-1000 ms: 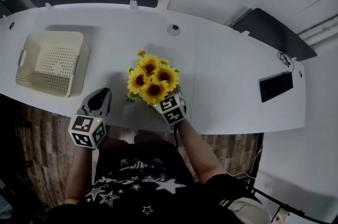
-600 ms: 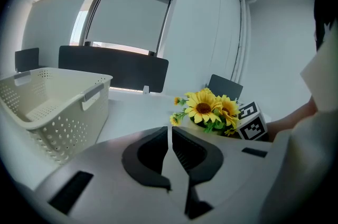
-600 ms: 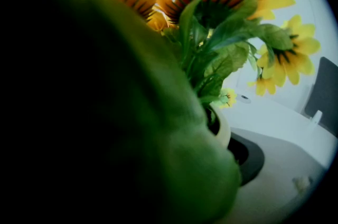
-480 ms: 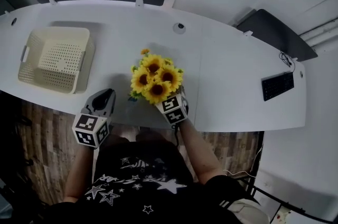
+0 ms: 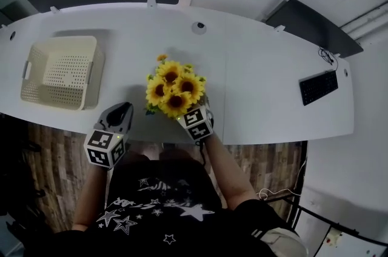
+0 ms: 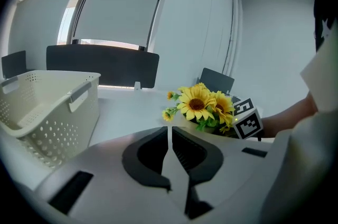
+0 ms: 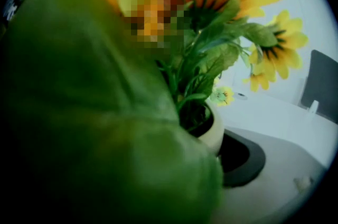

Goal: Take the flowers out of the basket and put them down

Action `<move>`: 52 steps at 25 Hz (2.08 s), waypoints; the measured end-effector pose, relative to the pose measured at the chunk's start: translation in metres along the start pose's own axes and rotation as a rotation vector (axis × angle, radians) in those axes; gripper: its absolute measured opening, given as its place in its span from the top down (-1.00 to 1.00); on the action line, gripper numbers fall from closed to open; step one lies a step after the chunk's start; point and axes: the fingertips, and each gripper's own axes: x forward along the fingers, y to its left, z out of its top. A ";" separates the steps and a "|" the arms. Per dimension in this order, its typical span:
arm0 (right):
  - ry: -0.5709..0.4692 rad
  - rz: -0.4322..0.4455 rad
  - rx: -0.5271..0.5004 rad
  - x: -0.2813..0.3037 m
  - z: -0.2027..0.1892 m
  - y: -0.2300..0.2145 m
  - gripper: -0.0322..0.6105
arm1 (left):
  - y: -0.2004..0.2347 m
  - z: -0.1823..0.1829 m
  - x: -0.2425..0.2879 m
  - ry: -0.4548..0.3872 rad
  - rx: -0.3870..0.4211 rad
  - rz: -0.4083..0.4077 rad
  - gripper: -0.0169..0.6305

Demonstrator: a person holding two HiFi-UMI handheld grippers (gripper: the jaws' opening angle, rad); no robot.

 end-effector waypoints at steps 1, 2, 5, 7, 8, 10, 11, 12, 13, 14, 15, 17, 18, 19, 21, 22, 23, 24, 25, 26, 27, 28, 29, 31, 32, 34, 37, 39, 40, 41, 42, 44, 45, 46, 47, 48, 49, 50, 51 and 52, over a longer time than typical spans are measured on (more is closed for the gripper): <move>0.002 0.013 0.013 -0.003 -0.002 0.001 -0.73 | -0.002 -0.001 0.000 0.003 0.000 0.002 0.85; 0.005 0.028 0.021 -0.007 -0.006 0.002 -0.73 | -0.005 -0.001 -0.001 0.004 -0.001 0.006 0.85; 0.010 0.063 0.010 -0.022 -0.017 0.001 -0.73 | -0.008 -0.002 -0.007 -0.011 -0.014 0.041 0.85; 0.010 0.080 -0.009 -0.028 -0.021 0.000 -0.73 | -0.006 -0.004 -0.012 -0.028 -0.038 0.082 0.85; 0.012 0.088 -0.013 -0.030 -0.023 0.000 -0.73 | -0.005 -0.006 -0.015 -0.035 -0.053 0.104 0.85; 0.013 0.098 -0.018 -0.033 -0.025 -0.001 -0.73 | -0.004 -0.007 -0.021 -0.052 -0.078 0.133 0.85; 0.011 0.097 -0.022 -0.034 -0.025 -0.002 -0.73 | -0.005 -0.007 -0.024 -0.060 -0.081 0.140 0.85; 0.010 0.094 -0.028 -0.036 -0.024 -0.003 -0.73 | -0.006 -0.007 -0.026 -0.066 -0.080 0.142 0.85; 0.010 0.091 -0.033 -0.037 -0.025 -0.002 -0.73 | -0.006 -0.010 -0.028 -0.069 -0.077 0.144 0.85; 0.013 0.088 -0.035 -0.039 -0.026 -0.001 -0.73 | -0.007 -0.014 -0.031 -0.070 -0.077 0.146 0.85; 0.015 0.086 -0.034 -0.041 -0.027 0.000 -0.73 | -0.008 -0.018 -0.034 -0.070 -0.081 0.148 0.85; 0.016 0.074 -0.033 -0.045 -0.028 0.002 -0.73 | -0.011 -0.023 -0.040 -0.075 -0.098 0.147 0.85; 0.016 0.064 -0.039 -0.048 -0.028 0.003 -0.73 | -0.013 -0.025 -0.044 -0.083 -0.105 0.144 0.85; 0.016 0.055 -0.047 -0.052 -0.027 0.005 -0.73 | -0.014 -0.025 -0.049 -0.094 -0.112 0.142 0.85; 0.017 0.043 -0.051 -0.060 -0.025 0.010 -0.72 | -0.017 -0.029 -0.061 -0.112 -0.125 0.143 0.85; 0.017 0.035 -0.049 -0.064 -0.024 0.012 -0.72 | -0.018 -0.032 -0.068 -0.116 -0.131 0.148 0.85; 0.015 0.024 -0.050 -0.068 -0.024 0.013 -0.72 | -0.020 -0.036 -0.075 -0.119 -0.138 0.153 0.85; 0.013 0.014 -0.055 -0.073 -0.025 0.014 -0.72 | -0.022 -0.041 -0.083 -0.123 -0.148 0.159 0.85; 0.007 0.010 -0.060 -0.078 -0.025 0.016 -0.72 | -0.024 -0.046 -0.092 -0.130 -0.158 0.166 0.85; -0.001 0.013 -0.061 -0.083 -0.024 0.021 -0.72 | -0.027 -0.051 -0.100 -0.138 -0.168 0.173 0.85; -0.009 0.019 -0.057 -0.088 -0.024 0.026 -0.72 | -0.029 -0.055 -0.109 -0.147 -0.175 0.180 0.85; -0.015 0.025 -0.049 -0.093 -0.024 0.033 -0.72 | -0.032 -0.061 -0.118 -0.155 -0.181 0.187 0.85; -0.020 0.029 -0.040 -0.099 -0.024 0.040 -0.72 | -0.035 -0.066 -0.128 -0.160 -0.185 0.195 0.85; -0.027 0.035 -0.026 -0.109 -0.027 0.055 -0.72 | -0.042 -0.080 -0.146 -0.167 -0.193 0.211 0.85; -0.031 0.039 -0.021 -0.114 -0.029 0.063 -0.72 | -0.046 -0.087 -0.155 -0.171 -0.198 0.220 0.85; -0.041 0.052 -0.015 -0.125 -0.033 0.079 -0.72 | -0.054 -0.100 -0.173 -0.183 -0.211 0.235 0.85; -0.070 0.071 -0.017 -0.146 -0.035 0.099 -0.72 | -0.069 -0.116 -0.195 -0.203 -0.233 0.250 0.85; -0.096 0.076 -0.007 -0.160 -0.034 0.109 -0.70 | -0.079 -0.125 -0.206 -0.210 -0.237 0.253 0.85; -0.104 0.074 0.003 -0.166 -0.035 0.112 -0.68 | -0.084 -0.128 -0.210 -0.212 -0.236 0.255 0.85; -0.103 0.071 0.013 -0.170 -0.038 0.114 -0.68 | -0.088 -0.132 -0.214 -0.216 -0.237 0.254 0.85; -0.097 0.071 0.025 -0.174 -0.042 0.117 -0.64 | -0.093 -0.134 -0.217 -0.223 -0.240 0.249 0.85; -0.088 0.075 0.049 -0.183 -0.051 0.124 -0.56 | -0.105 -0.140 -0.223 -0.240 -0.253 0.226 0.85; -0.092 0.073 0.059 -0.189 -0.054 0.128 -0.55 | -0.112 -0.142 -0.225 -0.245 -0.256 0.214 0.85; -0.102 0.067 0.067 -0.195 -0.056 0.131 -0.54 | -0.116 -0.145 -0.227 -0.247 -0.254 0.206 0.85; -0.115 0.059 0.074 -0.200 -0.055 0.133 -0.51 | -0.120 -0.148 -0.229 -0.247 -0.249 0.199 0.85; -0.127 0.051 0.081 -0.205 -0.055 0.135 -0.43 | -0.123 -0.150 -0.230 -0.246 -0.244 0.194 0.85; -0.138 0.042 0.086 -0.210 -0.054 0.137 -0.29 | -0.126 -0.151 -0.230 -0.247 -0.242 0.190 0.85; -0.148 0.031 0.087 -0.215 -0.052 0.137 -0.12 | -0.129 -0.151 -0.230 -0.251 -0.242 0.187 0.85; -0.159 0.018 0.083 -0.220 -0.051 0.137 0.07 | -0.132 -0.151 -0.230 -0.257 -0.244 0.184 0.85; -0.173 0.004 0.077 -0.224 -0.048 0.136 0.22 | -0.134 -0.149 -0.230 -0.263 -0.246 0.181 0.85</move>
